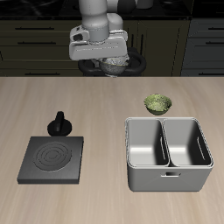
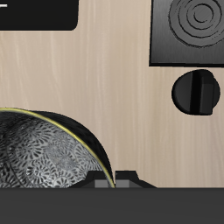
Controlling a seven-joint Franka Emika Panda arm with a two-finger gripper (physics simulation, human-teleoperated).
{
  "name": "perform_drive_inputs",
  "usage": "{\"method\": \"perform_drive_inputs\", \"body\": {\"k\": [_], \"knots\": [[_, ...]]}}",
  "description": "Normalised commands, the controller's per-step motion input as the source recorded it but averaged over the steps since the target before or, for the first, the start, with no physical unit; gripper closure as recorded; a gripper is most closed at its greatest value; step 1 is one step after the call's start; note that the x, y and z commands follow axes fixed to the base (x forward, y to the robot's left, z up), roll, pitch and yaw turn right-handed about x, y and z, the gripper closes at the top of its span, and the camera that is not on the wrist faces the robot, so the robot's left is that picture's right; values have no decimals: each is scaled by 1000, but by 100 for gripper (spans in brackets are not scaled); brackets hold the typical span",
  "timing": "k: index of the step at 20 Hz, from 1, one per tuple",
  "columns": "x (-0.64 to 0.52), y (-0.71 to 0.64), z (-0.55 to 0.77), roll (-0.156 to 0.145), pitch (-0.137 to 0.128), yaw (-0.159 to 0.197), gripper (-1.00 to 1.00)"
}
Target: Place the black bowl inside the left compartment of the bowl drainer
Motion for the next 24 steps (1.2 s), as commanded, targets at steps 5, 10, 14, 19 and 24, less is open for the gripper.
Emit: {"method": "perform_drive_inputs", "body": {"k": [5,10,14,19,24], "knots": [[367,375,307,-2,-23,28,100],[563,372,68,-15,54,23,100],[502,576,124,15,15,36,100],[356,385,-40,10,30,22,100],[278,308,43,5,9,-17,100]]}}
